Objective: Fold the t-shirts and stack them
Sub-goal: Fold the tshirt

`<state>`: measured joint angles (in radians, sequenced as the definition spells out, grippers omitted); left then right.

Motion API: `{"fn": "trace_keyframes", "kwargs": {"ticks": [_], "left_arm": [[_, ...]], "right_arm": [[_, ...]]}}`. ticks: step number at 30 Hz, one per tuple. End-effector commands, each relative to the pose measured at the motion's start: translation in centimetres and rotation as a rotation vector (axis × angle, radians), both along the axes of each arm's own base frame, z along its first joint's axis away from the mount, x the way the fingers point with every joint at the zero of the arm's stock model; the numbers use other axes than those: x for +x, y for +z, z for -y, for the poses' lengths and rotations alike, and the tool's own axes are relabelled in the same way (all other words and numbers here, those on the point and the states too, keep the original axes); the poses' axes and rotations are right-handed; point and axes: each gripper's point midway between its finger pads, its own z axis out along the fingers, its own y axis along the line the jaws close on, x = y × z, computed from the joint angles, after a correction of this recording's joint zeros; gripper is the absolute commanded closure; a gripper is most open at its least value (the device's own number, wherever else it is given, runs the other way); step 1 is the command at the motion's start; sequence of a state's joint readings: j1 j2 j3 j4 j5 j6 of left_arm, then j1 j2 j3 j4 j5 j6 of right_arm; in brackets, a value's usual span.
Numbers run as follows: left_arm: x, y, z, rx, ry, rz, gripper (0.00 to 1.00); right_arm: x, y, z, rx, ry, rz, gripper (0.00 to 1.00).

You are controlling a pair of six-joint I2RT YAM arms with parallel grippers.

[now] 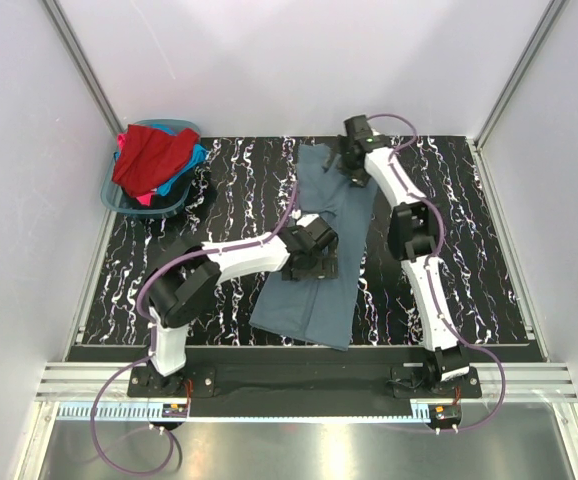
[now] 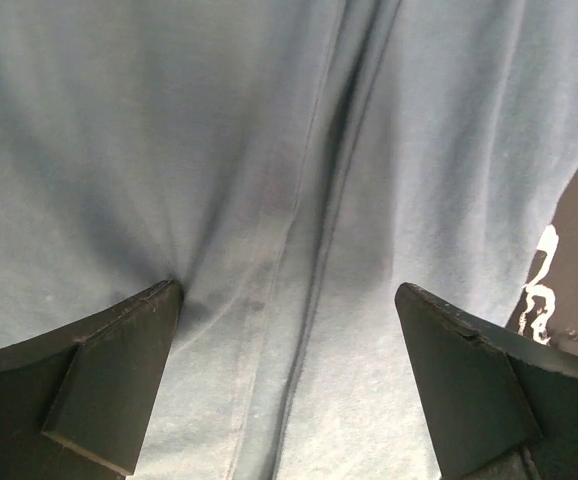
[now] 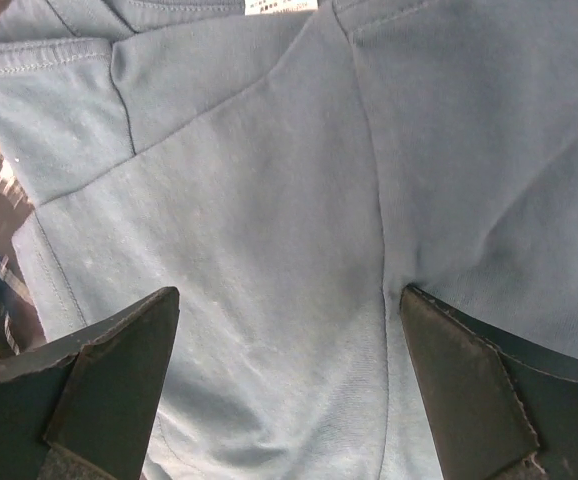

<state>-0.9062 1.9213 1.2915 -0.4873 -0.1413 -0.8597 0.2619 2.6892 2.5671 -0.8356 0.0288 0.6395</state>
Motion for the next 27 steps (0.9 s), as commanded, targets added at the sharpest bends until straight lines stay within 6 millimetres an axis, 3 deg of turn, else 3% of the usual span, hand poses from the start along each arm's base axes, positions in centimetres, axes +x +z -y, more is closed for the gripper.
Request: {"fn": "trace_keyframes", "kwargs": {"ticks": [1,3,11,18,20,21,23,24,25,27], "left_arm": [[-5.1,-3.2,-1.3,0.123,0.06,-0.171,0.01],[-5.2,-2.7,-0.7,0.118,0.055,-0.154,0.01],[-6.2,-2.6,-1.7,0.142,0.053,-0.157,0.01],[-5.3,-2.5,-1.4,0.141,0.045,-0.143,0.01],[-4.8,-0.5,-1.4,0.116,0.046,-0.101,0.01],[-4.4,0.4,-1.9,0.126,0.051,-0.073,0.01],[-3.8,3.3,-2.1,0.093,0.053,-0.013,0.01],[-3.4,4.3,-2.3,0.089,0.051,0.016,0.01],[-3.1,6.0,-2.2,0.064,0.045,0.05,0.01],[-2.5,7.8,-2.8,0.077,0.024,0.098,0.01]], "right_arm": [[-2.3,-4.0,-3.5,-0.039,0.122,-0.074,0.0],[-1.7,-3.6,-4.4,-0.031,0.138,-0.039,0.0],[-0.7,-2.5,-7.0,0.025,0.18,0.025,0.0],[0.7,2.7,-8.9,0.043,0.236,0.166,0.0],[0.9,5.2,-9.1,0.056,0.251,0.208,0.0],[1.0,7.9,-9.1,0.062,0.258,0.253,0.0],[1.0,11.3,-9.2,0.077,0.27,0.312,0.0],[0.6,14.7,-9.4,0.093,0.285,0.364,0.0],[0.5,16.4,-9.4,0.103,0.291,0.392,0.0],[-0.2,20.8,-9.2,0.114,0.305,0.466,0.0]]}}
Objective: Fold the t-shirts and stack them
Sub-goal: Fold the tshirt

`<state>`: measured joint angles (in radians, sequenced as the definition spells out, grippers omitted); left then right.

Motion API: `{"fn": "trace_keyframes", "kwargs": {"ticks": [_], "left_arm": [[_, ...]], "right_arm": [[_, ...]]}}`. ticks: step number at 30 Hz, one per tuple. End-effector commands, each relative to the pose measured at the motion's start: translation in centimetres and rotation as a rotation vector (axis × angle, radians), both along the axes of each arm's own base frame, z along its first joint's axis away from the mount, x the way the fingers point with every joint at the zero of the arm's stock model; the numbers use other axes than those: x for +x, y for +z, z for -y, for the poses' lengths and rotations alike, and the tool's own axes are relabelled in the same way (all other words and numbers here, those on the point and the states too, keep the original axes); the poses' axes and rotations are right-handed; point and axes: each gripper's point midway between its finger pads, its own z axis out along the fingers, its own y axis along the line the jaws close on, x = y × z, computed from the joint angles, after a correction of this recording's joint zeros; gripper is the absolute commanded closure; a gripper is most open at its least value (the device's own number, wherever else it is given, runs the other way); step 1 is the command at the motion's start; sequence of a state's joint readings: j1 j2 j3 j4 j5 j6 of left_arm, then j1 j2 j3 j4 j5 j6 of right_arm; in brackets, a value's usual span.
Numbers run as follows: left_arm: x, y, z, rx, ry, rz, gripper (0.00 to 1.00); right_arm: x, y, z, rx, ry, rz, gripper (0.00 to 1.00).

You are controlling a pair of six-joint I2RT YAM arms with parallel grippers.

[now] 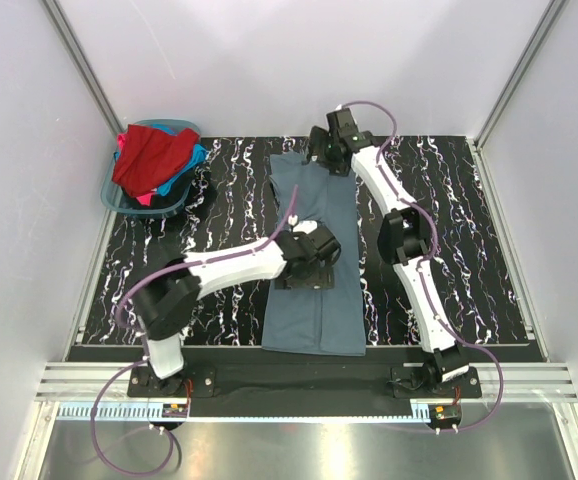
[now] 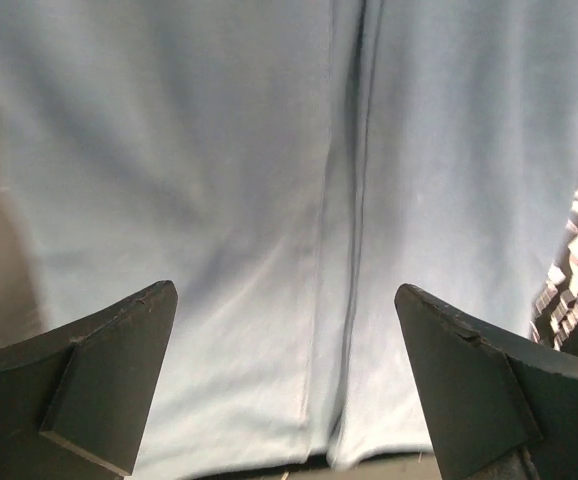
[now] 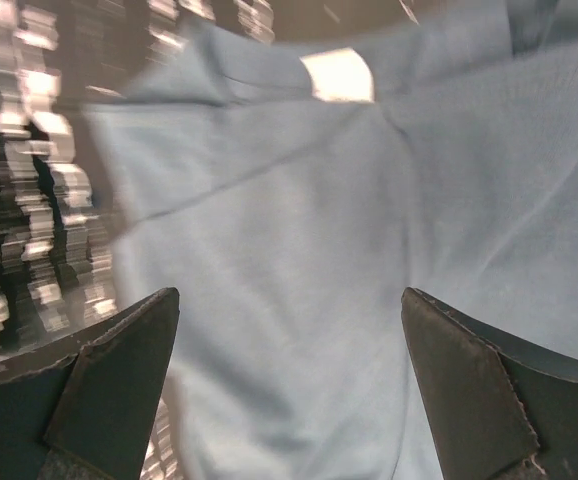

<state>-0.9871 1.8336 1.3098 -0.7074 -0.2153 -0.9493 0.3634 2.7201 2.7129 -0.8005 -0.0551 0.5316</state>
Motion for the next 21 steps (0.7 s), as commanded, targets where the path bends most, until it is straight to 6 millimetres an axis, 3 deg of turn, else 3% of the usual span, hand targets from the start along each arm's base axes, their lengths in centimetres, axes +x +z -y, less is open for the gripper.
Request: {"fn": "trace_keyframes", "kwargs": {"ticks": [1,2,3,4,5,6,7,8,10,12,14,16,17,18,19,21], "left_arm": [[1.7,5.8,-1.2,-0.021,-0.011,0.143,0.01],[2.0,6.7,-1.5,-0.028,-0.021,0.165,0.01],[2.1,6.9,-1.8,-0.027,-0.023,0.169,0.01],[2.2,7.5,-2.0,-0.038,-0.022,0.179,0.01],[2.5,7.7,-2.4,-0.041,-0.017,0.183,0.01],[2.5,7.6,-2.6,-0.046,-0.018,0.179,0.01],[2.7,8.2,-2.8,-0.066,-0.015,0.187,0.01],[3.2,8.3,-3.1,-0.073,-0.028,0.195,0.01],[3.3,8.1,-1.9,-0.148,-0.083,0.173,0.01],[3.4,8.3,-1.2,-0.18,-0.13,0.156,0.01],[3.0,7.0,-0.5,-0.177,-0.154,0.116,0.01],[2.7,5.8,-0.1,-0.168,-0.159,0.084,0.01],[2.5,5.5,0.0,-0.165,-0.157,0.073,0.01],[2.3,5.1,0.0,-0.16,-0.15,0.07,0.01],[2.0,4.8,0.3,-0.157,-0.144,0.069,0.01],[1.9,3.7,0.3,-0.137,-0.118,0.063,0.01]], "right_arm": [[-0.4,17.8,-1.1,0.103,0.068,0.328,0.0],[-0.7,18.2,-0.8,0.096,0.068,0.331,0.0],[-1.3,20.3,-0.5,0.101,0.07,0.357,0.0],[-1.7,20.4,-0.4,0.1,0.073,0.35,0.0],[-2.3,19.1,-0.3,0.089,0.077,0.307,0.0],[-3.1,20.0,-0.2,0.099,0.074,0.304,0.0],[-3.5,19.4,0.0,0.091,0.07,0.284,0.0],[-4.1,17.3,0.1,0.068,0.063,0.23,0.0],[-4.6,16.1,0.8,0.035,0.036,0.197,0.0],[-5.0,13.0,0.8,0.005,0.03,0.134,0.0],[-5.1,11.1,0.6,-0.011,0.035,0.096,0.0],[-4.9,7.7,0.1,-0.036,0.049,0.039,0.0],[-4.4,8.1,-0.2,-0.039,0.061,0.055,0.0],[-4.2,5.5,-0.6,-0.072,0.069,0.023,0.0],[-4.0,5.8,-0.8,-0.085,0.078,0.032,0.0],[-3.8,3.4,-0.7,-0.126,0.078,0.006,0.0]]}}
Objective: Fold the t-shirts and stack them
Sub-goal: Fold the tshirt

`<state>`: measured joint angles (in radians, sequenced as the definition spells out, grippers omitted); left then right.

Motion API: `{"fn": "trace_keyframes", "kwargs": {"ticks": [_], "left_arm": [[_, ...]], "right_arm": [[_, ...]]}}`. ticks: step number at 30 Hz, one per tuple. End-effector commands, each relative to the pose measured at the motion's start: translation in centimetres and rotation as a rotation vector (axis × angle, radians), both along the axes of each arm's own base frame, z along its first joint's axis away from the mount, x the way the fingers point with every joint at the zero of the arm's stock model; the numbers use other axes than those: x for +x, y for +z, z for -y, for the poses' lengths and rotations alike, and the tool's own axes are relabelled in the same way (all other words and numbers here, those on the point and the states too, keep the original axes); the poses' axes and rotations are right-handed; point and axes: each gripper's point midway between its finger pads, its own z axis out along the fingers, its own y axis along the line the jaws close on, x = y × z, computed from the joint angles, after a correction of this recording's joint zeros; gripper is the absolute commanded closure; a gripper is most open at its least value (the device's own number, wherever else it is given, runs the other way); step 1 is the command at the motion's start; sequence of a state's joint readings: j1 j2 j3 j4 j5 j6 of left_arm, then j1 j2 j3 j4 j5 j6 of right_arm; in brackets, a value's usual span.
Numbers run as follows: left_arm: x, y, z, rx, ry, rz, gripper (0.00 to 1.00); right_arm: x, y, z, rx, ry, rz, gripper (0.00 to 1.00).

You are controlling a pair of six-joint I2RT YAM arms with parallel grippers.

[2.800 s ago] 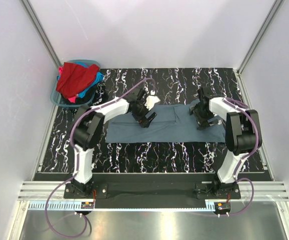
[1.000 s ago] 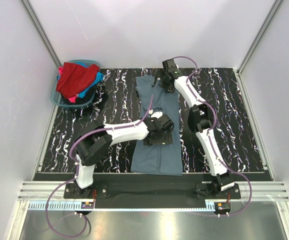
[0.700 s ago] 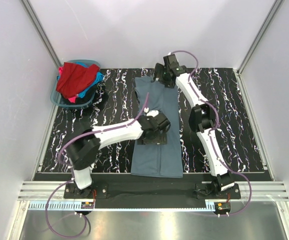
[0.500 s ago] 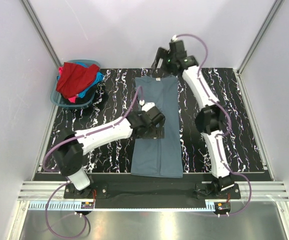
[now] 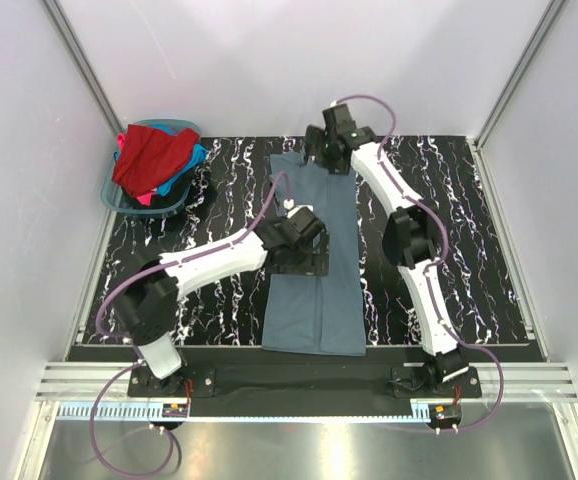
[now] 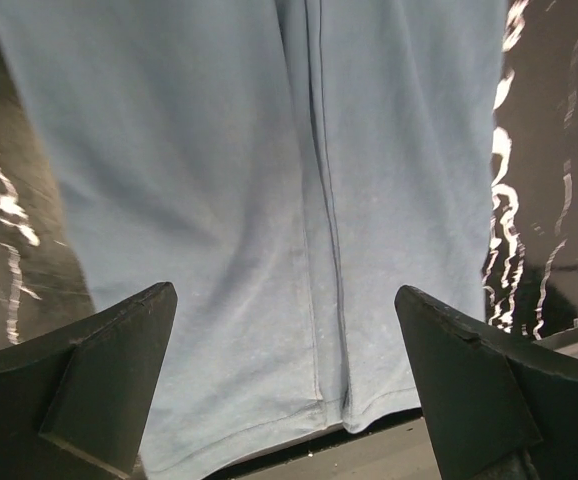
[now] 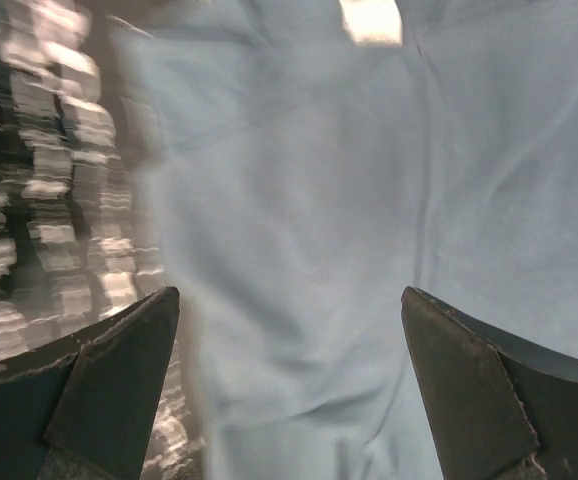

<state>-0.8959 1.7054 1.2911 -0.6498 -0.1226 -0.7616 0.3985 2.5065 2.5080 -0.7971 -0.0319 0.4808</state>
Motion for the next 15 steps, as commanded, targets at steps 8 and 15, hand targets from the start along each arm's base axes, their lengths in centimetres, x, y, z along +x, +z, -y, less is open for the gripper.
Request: {"fn": "trace_keyframes", "kwargs": {"ticks": [8,15], "left_arm": [[-2.3,-4.2,2.5,-0.074,0.03,-0.09,0.01],[-3.4,-8.3,1.4,-0.011,0.053,-0.167,0.01]], "right_arm": [[-0.5,-6.8,0.9,-0.158,-0.013,-0.09,0.0],[-0.4,-10.1,0.6,-0.169,-0.002,-0.125,0.0]]}}
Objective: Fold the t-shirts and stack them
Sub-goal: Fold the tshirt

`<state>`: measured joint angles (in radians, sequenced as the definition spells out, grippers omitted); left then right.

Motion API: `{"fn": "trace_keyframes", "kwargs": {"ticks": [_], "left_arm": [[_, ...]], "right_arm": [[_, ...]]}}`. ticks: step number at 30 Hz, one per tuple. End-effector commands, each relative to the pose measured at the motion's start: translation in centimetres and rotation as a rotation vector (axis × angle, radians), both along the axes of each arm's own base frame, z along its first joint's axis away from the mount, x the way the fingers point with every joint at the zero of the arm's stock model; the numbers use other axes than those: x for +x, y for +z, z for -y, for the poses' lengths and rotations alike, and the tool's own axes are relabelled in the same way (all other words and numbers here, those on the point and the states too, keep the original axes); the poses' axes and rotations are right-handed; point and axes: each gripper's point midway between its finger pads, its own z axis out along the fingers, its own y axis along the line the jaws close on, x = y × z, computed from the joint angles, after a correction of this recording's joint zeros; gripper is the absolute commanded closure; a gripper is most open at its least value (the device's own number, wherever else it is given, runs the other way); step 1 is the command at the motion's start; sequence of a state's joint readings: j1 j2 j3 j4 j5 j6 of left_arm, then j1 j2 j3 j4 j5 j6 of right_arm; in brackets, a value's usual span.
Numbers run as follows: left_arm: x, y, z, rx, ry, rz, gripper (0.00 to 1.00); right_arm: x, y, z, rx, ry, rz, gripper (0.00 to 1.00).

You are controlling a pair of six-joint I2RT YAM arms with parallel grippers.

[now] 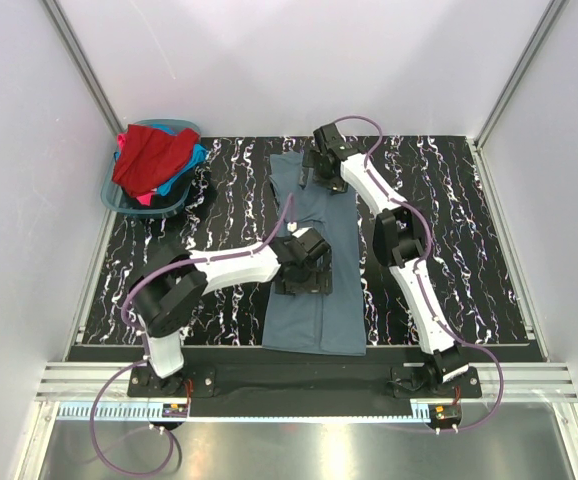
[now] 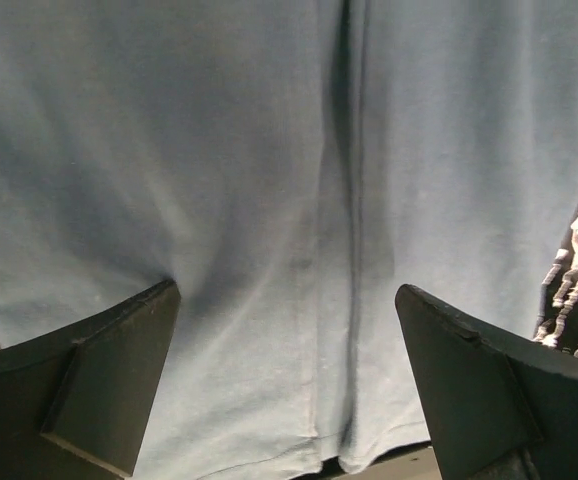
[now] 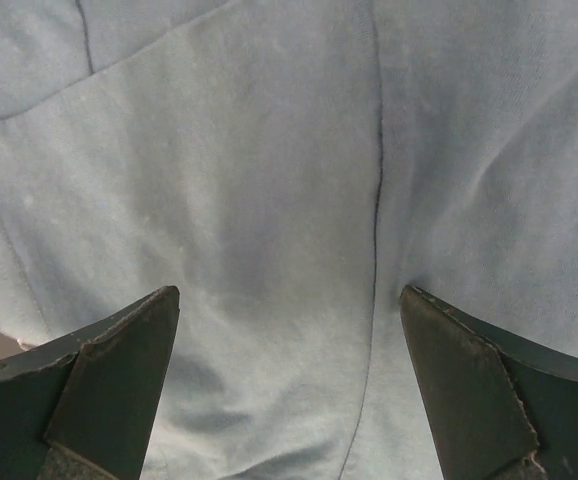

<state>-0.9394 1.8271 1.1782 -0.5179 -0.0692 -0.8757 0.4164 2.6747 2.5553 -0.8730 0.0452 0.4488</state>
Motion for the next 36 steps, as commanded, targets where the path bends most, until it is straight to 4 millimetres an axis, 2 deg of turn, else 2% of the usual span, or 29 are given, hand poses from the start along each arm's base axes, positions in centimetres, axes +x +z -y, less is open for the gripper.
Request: {"fn": "trace_keyframes", "kwargs": {"ticks": [1,2,4,6,7,8,13,16,17,19,20,22,23,24,25,26,27,28,29,30,31,32,33,34,35,36], "left_arm": [[-0.4,-1.4,-0.2,-0.026,0.043,-0.034,0.01],[-0.4,-1.8,-0.9,-0.01,0.06,-0.031,0.01],[0.2,-1.6,-1.7,-0.01,0.093,-0.017,0.01],[0.4,-1.9,-1.9,-0.017,0.092,-0.022,0.01],[0.7,-1.8,-1.7,-0.019,0.076,-0.017,0.01],[0.6,-1.9,-1.5,-0.018,0.064,-0.024,0.01],[1.1,-2.1,-2.0,0.012,0.049,-0.019,0.01],[1.5,-1.1,-2.4,0.028,0.029,0.008,0.01],[1.5,-0.8,-2.7,0.04,0.021,0.011,0.01],[2.0,1.5,-2.2,0.01,-0.024,0.054,0.01],[1.9,2.4,-2.2,0.008,-0.047,0.06,0.01],[2.2,6.0,-2.0,-0.033,-0.117,0.136,0.01],[2.3,7.7,-2.1,-0.04,-0.141,0.163,0.01],[2.5,10.3,-2.4,-0.067,-0.156,0.212,0.01],[2.6,11.5,-3.0,-0.065,-0.174,0.238,0.01],[2.1,12.3,-3.6,-0.073,-0.179,0.23,0.01],[2.1,13.9,-4.4,-0.114,-0.158,0.246,0.01],[1.4,13.4,-5.3,-0.125,-0.147,0.217,0.01],[0.6,13.7,-5.3,-0.179,-0.155,0.187,0.01],[0.7,14.7,-6.5,-0.219,-0.12,0.199,0.01],[0.0,13.8,-7.4,-0.225,-0.097,0.165,0.01],[-0.5,14.0,-7.7,-0.255,-0.089,0.152,0.01],[-0.8,13.5,-9.2,-0.266,-0.039,0.139,0.01],[-1.0,13.2,-9.8,-0.281,-0.018,0.127,0.01],[-1.7,13.7,-9.9,-0.334,-0.015,0.118,0.01],[-1.7,13.5,-10.4,-0.366,0.024,0.097,0.01]], "right_arm": [[1.0,-0.6,-0.4,-0.011,0.009,0.033,0.0],[1.1,-1.2,-0.3,-0.015,0.005,0.029,0.0],[1.7,-1.1,-0.7,-0.005,0.004,0.052,0.0],[2.3,-1.6,-0.8,0.005,-0.002,0.061,0.0],[2.8,-0.8,-1.2,0.021,-0.001,0.087,0.0],[3.0,-1.4,-1.2,0.024,-0.002,0.086,0.0],[4.0,0.1,-1.8,0.057,-0.007,0.133,0.0],[4.0,2.2,-2.1,0.081,0.0,0.156,0.0],[4.1,4.6,-2.3,0.099,0.006,0.189,0.0],[4.0,7.9,-2.4,0.127,0.014,0.229,0.0],[3.9,12.3,-2.2,0.155,0.018,0.291,0.0],[3.5,17.3,-1.7,0.185,0.028,0.362,0.0],[2.3,22.4,-1.6,0.224,0.052,0.431,0.0],[1.9,24.7,-0.7,0.228,0.045,0.464,0.0],[1.1,25.5,-0.1,0.224,0.039,0.462,0.0],[-0.6,29.6,0.7,0.249,0.037,0.513,0.0],[-1.4,30.6,1.5,0.25,0.026,0.517,0.0],[-2.3,28.8,2.2,0.236,0.008,0.455,0.0],[-4.2,31.5,3.4,0.253,-0.003,0.482,0.0],[-5.1,31.1,4.4,0.252,-0.022,0.456,0.0],[-6.5,27.4,5.0,0.234,-0.042,0.352,0.0],[-9.0,28.8,5.7,0.264,-0.035,0.351,0.0],[-11.1,23.6,6.7,0.233,-0.056,0.218,0.0],[-12.9,22.3,7.2,0.242,-0.072,0.168,0.0],[-15.6,23.1,7.6,0.279,-0.06,0.159,0.0],[-18.8,18.0,8.3,0.258,-0.076,0.02,0.0]]}}
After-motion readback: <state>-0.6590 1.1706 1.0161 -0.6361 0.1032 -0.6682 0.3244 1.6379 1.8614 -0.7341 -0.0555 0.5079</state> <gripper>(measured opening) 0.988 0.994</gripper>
